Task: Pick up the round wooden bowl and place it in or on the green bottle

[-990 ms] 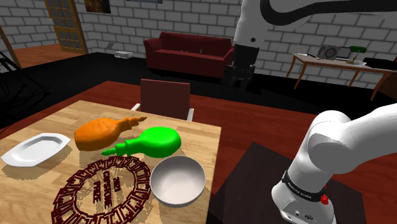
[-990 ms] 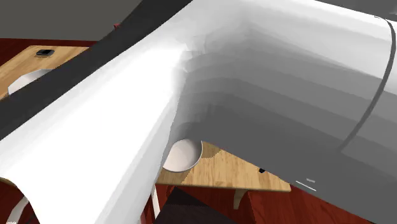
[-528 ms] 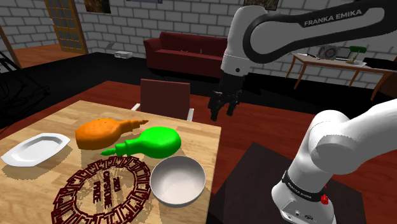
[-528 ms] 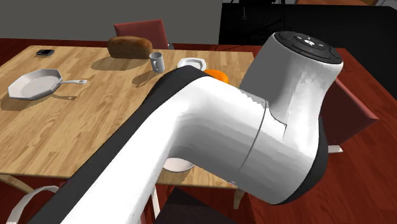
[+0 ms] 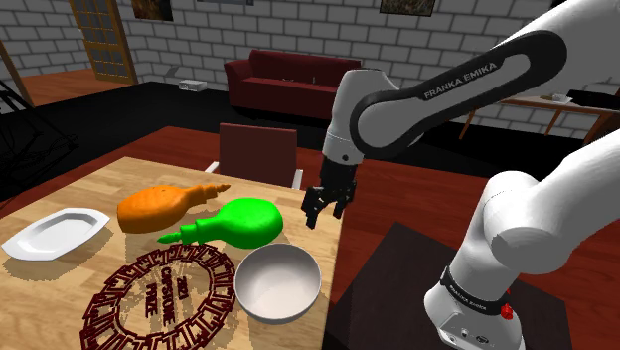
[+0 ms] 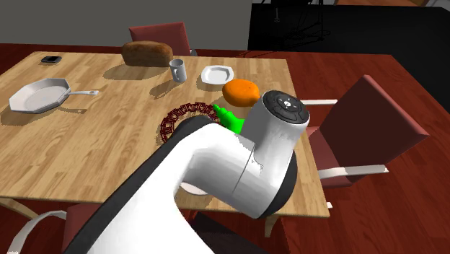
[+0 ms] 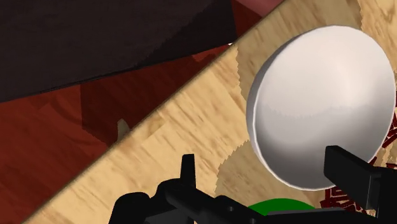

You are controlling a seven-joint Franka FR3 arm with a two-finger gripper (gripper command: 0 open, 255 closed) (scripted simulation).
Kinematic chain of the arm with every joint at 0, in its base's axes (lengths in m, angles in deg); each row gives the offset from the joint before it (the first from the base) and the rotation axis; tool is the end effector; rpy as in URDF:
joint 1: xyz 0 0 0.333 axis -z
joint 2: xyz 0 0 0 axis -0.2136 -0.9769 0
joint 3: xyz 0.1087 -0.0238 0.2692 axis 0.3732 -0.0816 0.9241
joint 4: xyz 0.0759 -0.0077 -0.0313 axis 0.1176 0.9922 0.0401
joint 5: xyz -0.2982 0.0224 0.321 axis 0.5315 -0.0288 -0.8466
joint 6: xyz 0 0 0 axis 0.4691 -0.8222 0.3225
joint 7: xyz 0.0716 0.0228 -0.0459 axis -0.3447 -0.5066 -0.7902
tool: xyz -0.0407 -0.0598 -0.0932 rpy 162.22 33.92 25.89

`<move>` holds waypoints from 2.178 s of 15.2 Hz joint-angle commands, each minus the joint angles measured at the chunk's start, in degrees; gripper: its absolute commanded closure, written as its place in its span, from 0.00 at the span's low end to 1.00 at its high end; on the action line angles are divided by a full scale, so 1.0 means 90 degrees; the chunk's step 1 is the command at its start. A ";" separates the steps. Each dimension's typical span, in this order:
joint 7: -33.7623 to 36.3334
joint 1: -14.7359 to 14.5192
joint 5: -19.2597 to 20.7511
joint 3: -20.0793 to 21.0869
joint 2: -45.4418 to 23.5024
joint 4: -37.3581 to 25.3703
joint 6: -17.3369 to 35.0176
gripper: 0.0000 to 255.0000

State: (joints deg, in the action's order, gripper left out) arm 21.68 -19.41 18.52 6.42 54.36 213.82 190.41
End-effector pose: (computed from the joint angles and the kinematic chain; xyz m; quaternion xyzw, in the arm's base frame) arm 0.3813 0.1324 0.3102 -0.9901 0.0964 0.0012 0.1024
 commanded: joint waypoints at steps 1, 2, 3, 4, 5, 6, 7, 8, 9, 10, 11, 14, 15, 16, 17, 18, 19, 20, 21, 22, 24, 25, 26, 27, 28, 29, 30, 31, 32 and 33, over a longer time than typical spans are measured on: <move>-0.0060 -0.0132 -0.0267 0.0096 -0.0465 0.0102 0.0613 0.00; -0.0087 -0.0210 -0.0410 0.0148 -0.0721 0.0117 0.0902 0.00; -0.0123 -0.0291 -0.0558 0.0197 -0.0990 0.0118 0.1192 0.00; -0.0169 -0.0375 -0.0714 0.0241 -0.1270 0.0106 0.1480 0.00; -0.0191 -0.0409 -0.0779 0.0258 -0.1385 0.0097 0.1595 0.00; -0.0219 -0.0434 -0.0827 0.0273 -0.1491 0.0106 0.1713 0.00; -0.0249 -0.0460 -0.0876 0.0288 -0.1600 0.0114 0.1832 0.00; -0.0280 -0.0486 -0.0926 0.0301 -0.1710 0.0119 0.1951 0.00; -0.0314 -0.0512 -0.0979 0.0314 -0.1823 0.0123 0.2069 0.00; -0.0349 -0.0540 -0.1033 0.0326 -0.1938 0.0124 0.2187 0.00; -0.0387 -0.0567 -0.1089 0.0337 -0.2054 0.0122 0.2305 0.00; -0.0452 -0.0611 -0.1183 0.0355 -0.2241 0.0116 0.2490 0.00; -0.0452 -0.0611 -0.1183 0.0355 -0.2242 0.0116 0.2490 0.00; -0.0452 -0.0611 -0.1183 0.0355 -0.2242 0.0116 0.2490 0.00; -0.0452 -0.0611 -0.1183 0.0355 -0.2242 0.0116 0.2490 0.00; -0.0452 -0.0611 -0.1183 0.0355 -0.2242 0.0116 0.2490 0.00; -0.0452 -0.0611 -0.1183 0.0355 -0.2242 0.0116 0.2490 0.00; -0.0452 -0.0610 -0.1183 0.0354 -0.2240 0.0116 0.2489 0.00; -0.0452 -0.0610 -0.1183 0.0354 -0.2240 0.0116 0.2489 1.00; -0.0452 -0.0610 -0.1183 0.0354 -0.2240 0.0116 0.2489 1.00; -0.0452 -0.0610 -0.1183 0.0354 -0.2241 0.0116 0.2489 1.00; -0.0452 -0.0610 -0.1183 0.0354 -0.2240 0.0116 0.2488 1.00; -0.0454 -0.0610 -0.1184 0.0354 -0.2241 0.0117 0.2490 1.00; -0.0452 -0.0610 -0.1182 0.0354 -0.2240 0.0116 0.2488 1.00; -0.0452 -0.0611 -0.1184 0.0355 -0.2241 0.0116 0.2490 1.00; -0.0454 -0.0611 -0.1185 0.0354 -0.2240 0.0118 0.2490 1.00; -0.0452 -0.0611 -0.1183 0.0354 -0.2242 0.0116 0.2490 1.00; -0.0390 -0.0589 -0.1120 0.0355 -0.2131 0.0109 0.2375 1.00; -0.0331 -0.0568 -0.1061 0.0356 -0.2022 0.0101 0.2260 1.00; -0.0275 -0.0547 -0.1005 0.0356 -0.1915 0.0090 0.2144 1.00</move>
State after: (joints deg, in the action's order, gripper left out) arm 18.74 -24.61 8.86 9.70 36.13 214.76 210.86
